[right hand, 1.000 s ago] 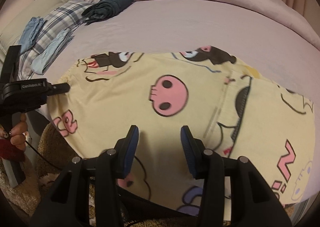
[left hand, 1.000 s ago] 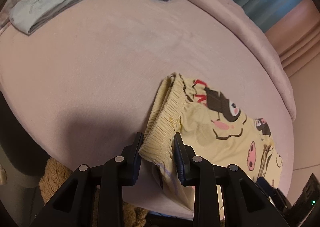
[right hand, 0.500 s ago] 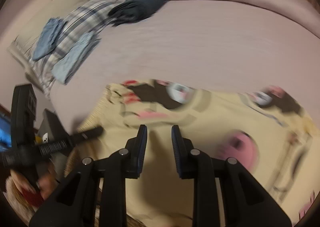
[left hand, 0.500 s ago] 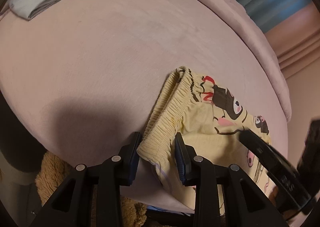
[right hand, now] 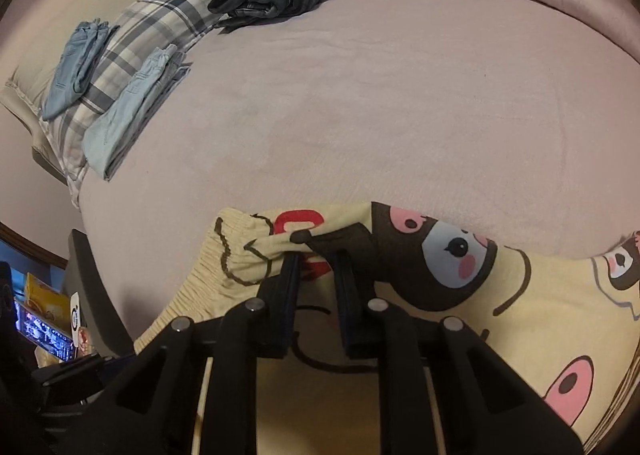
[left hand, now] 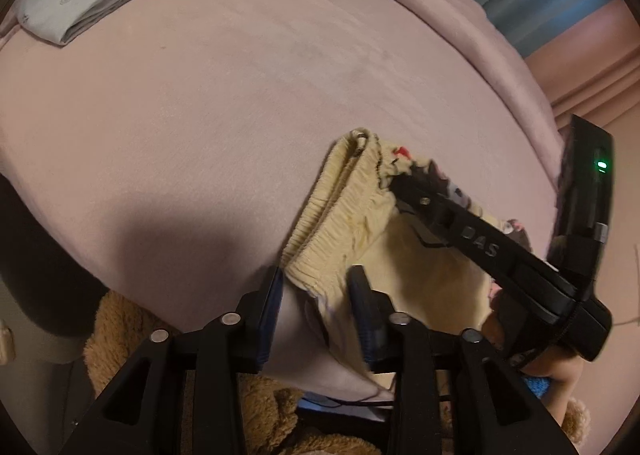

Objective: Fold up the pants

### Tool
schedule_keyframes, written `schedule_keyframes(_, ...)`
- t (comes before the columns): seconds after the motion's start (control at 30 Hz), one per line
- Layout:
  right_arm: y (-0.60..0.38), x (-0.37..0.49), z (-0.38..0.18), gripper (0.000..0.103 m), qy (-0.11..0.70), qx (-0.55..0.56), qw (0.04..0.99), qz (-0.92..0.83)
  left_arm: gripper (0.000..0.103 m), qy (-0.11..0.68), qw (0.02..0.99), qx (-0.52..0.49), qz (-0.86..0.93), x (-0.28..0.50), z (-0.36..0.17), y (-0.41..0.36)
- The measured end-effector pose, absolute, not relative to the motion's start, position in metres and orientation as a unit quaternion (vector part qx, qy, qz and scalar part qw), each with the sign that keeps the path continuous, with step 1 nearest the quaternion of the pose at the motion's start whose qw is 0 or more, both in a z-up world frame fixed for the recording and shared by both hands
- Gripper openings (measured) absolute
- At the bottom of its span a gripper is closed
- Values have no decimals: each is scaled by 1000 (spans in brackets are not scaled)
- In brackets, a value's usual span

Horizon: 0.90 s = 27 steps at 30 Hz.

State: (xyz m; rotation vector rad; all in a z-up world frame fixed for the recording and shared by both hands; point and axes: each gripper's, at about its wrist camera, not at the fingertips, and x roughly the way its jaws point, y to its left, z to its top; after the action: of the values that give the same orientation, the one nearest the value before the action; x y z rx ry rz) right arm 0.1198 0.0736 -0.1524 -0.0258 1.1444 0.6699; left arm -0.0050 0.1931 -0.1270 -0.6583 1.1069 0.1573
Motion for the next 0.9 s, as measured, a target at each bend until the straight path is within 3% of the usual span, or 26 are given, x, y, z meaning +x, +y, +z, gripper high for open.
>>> schedule_keyframes(0.43, 41, 114, -135, 29, 512, 3, 814, 275, 42, 507, 810, -281, 81, 8, -138, 177)
schedule_keyframes(0.47, 38, 114, -135, 29, 514, 9, 813, 273, 38, 505, 810, -285, 82, 9, -139, 177)
schedule_keyframes(0.5, 36, 112, -135, 29, 514, 12, 813, 273, 25, 504, 809, -290, 82, 10, -140, 178)
schedule_keyframes(0.6, 29, 108, -135, 29, 515, 13, 815, 265, 17, 501, 809, -298, 75, 11, -135, 174)
schedule_keyframes(0.9, -47, 101, -109, 31, 484, 54, 850, 201, 15, 466, 857, -219, 26, 29, -74, 119)
